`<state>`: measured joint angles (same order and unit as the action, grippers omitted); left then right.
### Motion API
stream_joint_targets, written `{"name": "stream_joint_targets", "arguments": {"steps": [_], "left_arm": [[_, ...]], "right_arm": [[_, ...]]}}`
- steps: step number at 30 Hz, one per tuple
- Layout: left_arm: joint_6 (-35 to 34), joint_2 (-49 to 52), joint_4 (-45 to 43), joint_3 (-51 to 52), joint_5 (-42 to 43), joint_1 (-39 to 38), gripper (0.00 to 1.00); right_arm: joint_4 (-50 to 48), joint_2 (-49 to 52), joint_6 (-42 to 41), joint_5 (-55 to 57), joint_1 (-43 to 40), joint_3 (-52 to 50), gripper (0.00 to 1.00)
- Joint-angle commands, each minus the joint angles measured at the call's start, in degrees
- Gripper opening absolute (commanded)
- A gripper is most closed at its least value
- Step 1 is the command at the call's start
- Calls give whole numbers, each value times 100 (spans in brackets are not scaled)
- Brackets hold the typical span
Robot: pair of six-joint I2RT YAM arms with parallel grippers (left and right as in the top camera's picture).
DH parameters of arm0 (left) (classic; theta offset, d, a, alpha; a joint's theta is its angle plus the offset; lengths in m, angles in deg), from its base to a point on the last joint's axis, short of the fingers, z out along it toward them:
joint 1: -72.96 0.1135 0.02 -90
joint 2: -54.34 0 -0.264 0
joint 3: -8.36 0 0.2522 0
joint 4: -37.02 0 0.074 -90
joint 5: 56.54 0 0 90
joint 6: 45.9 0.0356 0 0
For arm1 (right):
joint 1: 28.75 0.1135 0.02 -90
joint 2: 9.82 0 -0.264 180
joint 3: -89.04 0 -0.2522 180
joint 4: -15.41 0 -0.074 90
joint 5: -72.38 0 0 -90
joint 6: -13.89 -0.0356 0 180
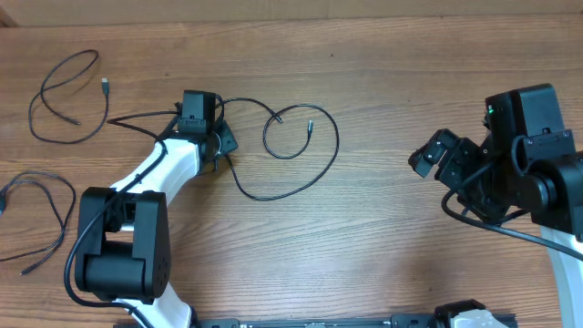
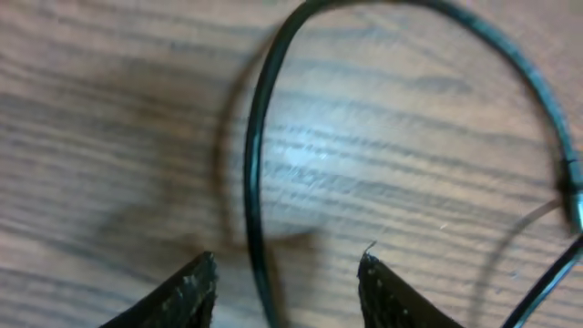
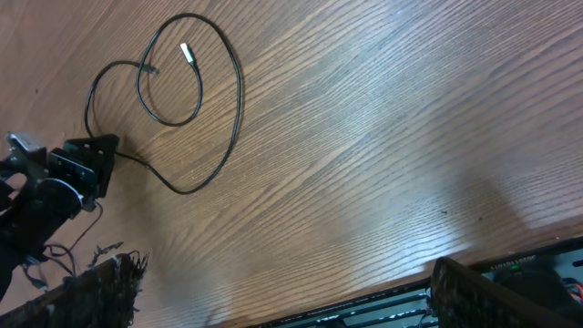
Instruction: Untangle cables
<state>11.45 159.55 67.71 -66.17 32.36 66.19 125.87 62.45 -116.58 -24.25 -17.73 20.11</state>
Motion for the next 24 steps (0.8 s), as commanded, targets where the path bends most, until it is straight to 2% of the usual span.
{"name": "stream_joint_targets", "arguments": {"steps": [1,2,4,6,9,12,16,19,20,24], "left_arm": [[13,44,-52,26,-85,-39,47],[39,48,-48,31,-81,-39,40],[55,107,-39,31,-79,-42,35],[50,216,-28,31,-2,-44,25],[68,326,-42,31,118,-42,4],[227,216,26,-24,-396,92,4],[247,-192,745,-345,-817,597,4],[247,-686,1392,-656,-848,1233,4],[365,-1191,1836,-868,-850,1821,4],[686,-1947,2059,-957,-852,2553,4]], "right_arm": [[-9,-28,-24,-4,15,9,100],[-9,-28,-24,-15,15,9,100],[-9,-28,-24,-31,15,9,100],[-11,-28,-24,-72,15,9,100],[7,-28,-24,-136,15,9,100],[33,-28,-22,-146,15,9,100],[31,-28,-24,-144,15,9,100],[0,-28,-24,-142,15,9,100],[-59,-28,-24,-144,15,9,100],[-175,-28,-26,-144,15,9,100]]}}
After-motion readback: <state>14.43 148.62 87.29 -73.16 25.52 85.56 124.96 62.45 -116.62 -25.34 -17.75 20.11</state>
